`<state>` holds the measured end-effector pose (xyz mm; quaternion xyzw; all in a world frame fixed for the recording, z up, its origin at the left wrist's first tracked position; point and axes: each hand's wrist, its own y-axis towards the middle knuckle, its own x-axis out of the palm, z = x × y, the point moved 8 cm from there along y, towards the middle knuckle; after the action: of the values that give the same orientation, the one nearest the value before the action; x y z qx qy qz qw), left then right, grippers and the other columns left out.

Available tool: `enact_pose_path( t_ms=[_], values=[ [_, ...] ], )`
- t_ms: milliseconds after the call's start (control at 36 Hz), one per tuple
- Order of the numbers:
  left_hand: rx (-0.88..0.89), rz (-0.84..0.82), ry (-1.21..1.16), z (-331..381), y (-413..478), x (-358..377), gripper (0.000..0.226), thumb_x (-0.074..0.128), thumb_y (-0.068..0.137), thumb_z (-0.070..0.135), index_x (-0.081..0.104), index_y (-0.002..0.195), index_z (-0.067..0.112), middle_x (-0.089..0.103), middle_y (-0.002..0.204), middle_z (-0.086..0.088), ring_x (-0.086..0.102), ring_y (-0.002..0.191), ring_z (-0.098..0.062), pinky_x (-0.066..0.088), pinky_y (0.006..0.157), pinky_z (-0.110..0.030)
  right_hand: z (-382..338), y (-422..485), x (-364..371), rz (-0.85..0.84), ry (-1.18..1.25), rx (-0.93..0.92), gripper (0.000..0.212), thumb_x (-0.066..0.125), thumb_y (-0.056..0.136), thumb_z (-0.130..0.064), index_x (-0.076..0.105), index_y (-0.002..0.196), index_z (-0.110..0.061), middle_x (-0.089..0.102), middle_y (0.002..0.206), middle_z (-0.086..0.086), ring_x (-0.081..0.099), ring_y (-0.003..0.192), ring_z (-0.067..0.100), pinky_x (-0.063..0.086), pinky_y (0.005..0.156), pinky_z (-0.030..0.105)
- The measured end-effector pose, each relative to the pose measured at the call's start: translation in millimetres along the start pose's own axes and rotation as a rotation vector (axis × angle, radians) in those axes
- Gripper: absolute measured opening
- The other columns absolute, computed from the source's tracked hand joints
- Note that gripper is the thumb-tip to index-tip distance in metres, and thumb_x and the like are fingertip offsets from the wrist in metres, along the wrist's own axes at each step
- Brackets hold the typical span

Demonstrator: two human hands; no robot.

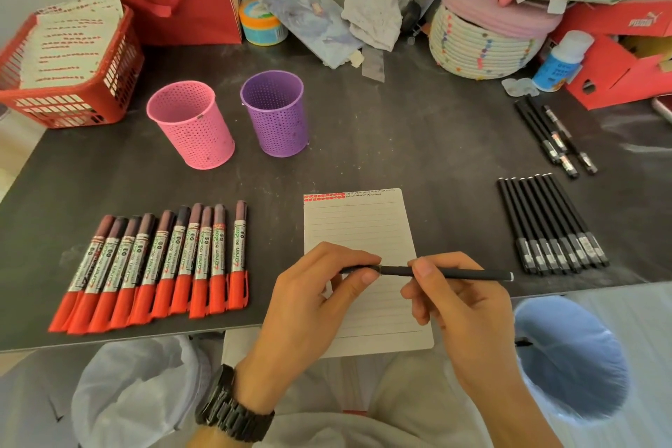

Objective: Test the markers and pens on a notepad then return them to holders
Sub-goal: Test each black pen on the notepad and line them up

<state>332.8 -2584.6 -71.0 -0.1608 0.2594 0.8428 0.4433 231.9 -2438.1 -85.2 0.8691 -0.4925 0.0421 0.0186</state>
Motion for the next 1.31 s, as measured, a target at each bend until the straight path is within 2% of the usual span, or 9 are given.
enact_pose_path(
  t_ms=[333, 500, 722, 833, 972, 1083, 1167, 1250, 1306],
  values=[
    [-0.011, -0.025, -0.009, 2.1, -4.5, 6.0, 0.019, 0.067, 0.09, 0.029, 0.076, 0.107, 0.026, 0.07, 0.096, 0.018, 0.064, 0.088, -0.004, 0.041, 0.074, -0.006, 15.5, -4.9, 1.4, -0.048, 0.017, 0.057, 0.018, 0.075, 0.087, -0.039, 0.074, 0.085, -0.022, 0.071, 0.069, 0.015, 0.061, 0.054, 0.016, 0.049, 0.053, 0.021],
    [0.043, 0.014, 0.028, 5.6, -7.0, 11.0, 0.02, 0.066, 0.092, 0.033, 0.076, 0.106, 0.024, 0.067, 0.096, 0.017, 0.062, 0.085, -0.003, 0.043, 0.074, -0.008, 25.8, -6.3, -2.1, -0.02, 0.069, 0.108, 0.043, 0.079, 0.075, -0.06, 0.074, 0.087, -0.019, 0.07, 0.07, 0.015, 0.06, 0.055, 0.018, 0.05, 0.055, 0.023],
    [0.085, 0.082, 0.011, 6.8, -2.7, 11.6, 0.021, 0.064, 0.091, 0.034, 0.076, 0.106, 0.025, 0.068, 0.099, 0.019, 0.066, 0.089, -0.004, 0.051, 0.075, -0.015, 30.6, -1.3, 2.6, -0.009, 0.123, 0.124, 0.04, 0.079, 0.077, -0.058, 0.075, 0.09, -0.02, 0.07, 0.072, 0.011, 0.062, 0.061, 0.019, 0.051, 0.059, 0.024],
    [0.085, 0.076, -0.006, 11.4, 7.1, 17.5, 0.022, 0.063, 0.09, 0.036, 0.073, 0.11, 0.035, 0.068, 0.103, 0.024, 0.066, 0.093, -0.004, 0.051, 0.076, -0.016, 31.0, -1.0, 6.5, 0.038, 0.136, 0.086, 0.04, 0.08, 0.077, -0.055, 0.075, 0.1, -0.022, 0.071, 0.077, 0.009, 0.064, 0.067, 0.017, 0.053, 0.064, 0.024],
    [0.029, -0.046, 0.15, -0.3, 18.7, 24.3, 0.038, 0.053, 0.092, 0.056, 0.055, 0.13, 0.051, 0.053, 0.129, 0.035, 0.048, 0.124, 0.006, 0.038, 0.1, -0.011, 10.4, 13.9, -21.1, 0.147, -0.051, 0.023, 0.008, 0.074, 0.088, -0.045, 0.074, 0.091, -0.038, 0.075, 0.081, 0.0, 0.07, 0.073, 0.009, 0.055, 0.063, 0.018],
    [-0.07, -0.028, 0.3, -26.0, 33.5, 10.7, 0.05, 0.05, 0.089, 0.056, 0.049, 0.138, 0.044, 0.049, 0.14, 0.024, 0.039, 0.13, 0.003, 0.033, 0.107, -0.026, -18.0, 44.1, -73.4, 0.177, -0.213, 0.024, 0.012, 0.063, 0.088, -0.036, 0.072, 0.09, -0.027, 0.076, 0.089, -0.003, 0.074, 0.084, 0.012, 0.06, 0.072, 0.021],
    [-0.136, -0.061, 0.406, -46.2, 41.1, 6.5, 0.054, 0.048, 0.089, 0.052, 0.048, 0.141, 0.036, 0.049, 0.145, 0.013, 0.039, 0.136, -0.012, 0.031, 0.112, -0.035, -43.5, 66.0, -122.8, 0.179, -0.519, 0.025, 0.009, 0.063, 0.097, -0.024, 0.069, 0.091, -0.024, 0.074, 0.079, -0.003, 0.072, 0.073, 0.01, 0.061, 0.072, 0.028],
    [-0.173, -0.086, 0.505, -61.4, 38.5, 8.2, 0.05, 0.041, 0.098, 0.055, 0.05, 0.142, 0.032, 0.048, 0.147, 0.009, 0.039, 0.138, -0.016, 0.028, 0.112, -0.034, -62.1, 86.2, -170.1, 0.18, -0.892, 0.053, 0.007, 0.065, 0.093, -0.039, 0.07, 0.093, -0.035, 0.072, 0.072, -0.013, 0.069, 0.071, 0.005, 0.049, 0.07, 0.026],
    [-0.162, -0.099, 0.554, -64.9, 35.3, 11.1, 0.052, 0.039, 0.096, 0.055, 0.054, 0.138, 0.028, 0.049, 0.147, 0.007, 0.041, 0.136, -0.018, 0.029, 0.112, -0.036, -64.6, 98.6, -196.5, 0.169, -1.13, 0.137, 0.017, 0.065, 0.091, -0.047, 0.067, 0.101, -0.034, 0.071, 0.072, -0.014, 0.067, 0.08, 0.01, 0.045, 0.069, 0.028]
  ],
)
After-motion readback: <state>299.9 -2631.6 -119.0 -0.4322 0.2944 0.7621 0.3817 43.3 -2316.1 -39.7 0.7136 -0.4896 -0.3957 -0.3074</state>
